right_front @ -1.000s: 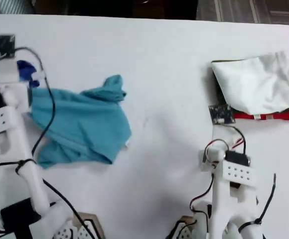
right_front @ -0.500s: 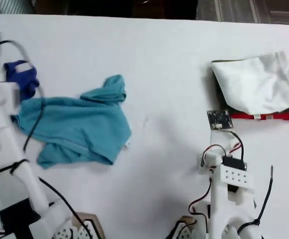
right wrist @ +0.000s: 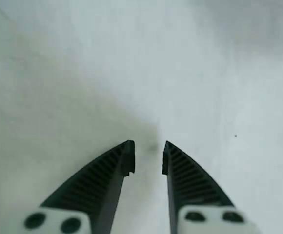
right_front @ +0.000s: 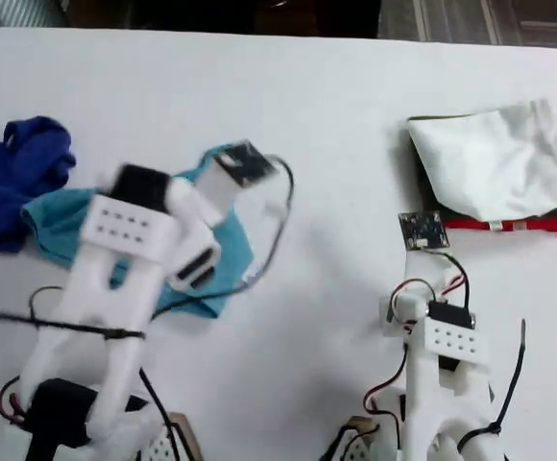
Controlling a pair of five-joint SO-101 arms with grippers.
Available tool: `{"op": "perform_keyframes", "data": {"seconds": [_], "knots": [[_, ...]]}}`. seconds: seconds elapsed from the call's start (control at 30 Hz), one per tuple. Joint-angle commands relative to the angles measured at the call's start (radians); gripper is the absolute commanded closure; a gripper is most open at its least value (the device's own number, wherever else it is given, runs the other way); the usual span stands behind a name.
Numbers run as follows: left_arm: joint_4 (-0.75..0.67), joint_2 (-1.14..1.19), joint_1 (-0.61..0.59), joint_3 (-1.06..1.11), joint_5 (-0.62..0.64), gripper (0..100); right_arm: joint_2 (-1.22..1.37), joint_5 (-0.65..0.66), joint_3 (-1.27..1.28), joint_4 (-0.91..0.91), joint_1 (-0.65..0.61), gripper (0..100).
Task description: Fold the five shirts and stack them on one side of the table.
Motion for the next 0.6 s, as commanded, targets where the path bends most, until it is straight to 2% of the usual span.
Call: {"op": "perform_keyframes", "data": {"seconds": [0.0, 0.17, 0.33, 0.57], "knots": [[-0.133, -0.006, 0.028, 0.111, 0.06, 85, -0.004, -0.003, -0.006, -0.016, 0.007, 90.0], [-0.253, -0.006, 0.037, 0.205, 0.164, 85, -0.004, -0.003, -0.006, -0.016, 0.007, 90.0], [-0.313, -0.006, 0.072, 0.291, 0.172, 85, -0.004, -0.003, -0.006, -0.016, 0.007, 90.0], [-0.637, -0.006, -0.049, 0.504, 0.172, 85, -0.004, -0.003, -0.006, -0.016, 0.007, 90.0]]}}
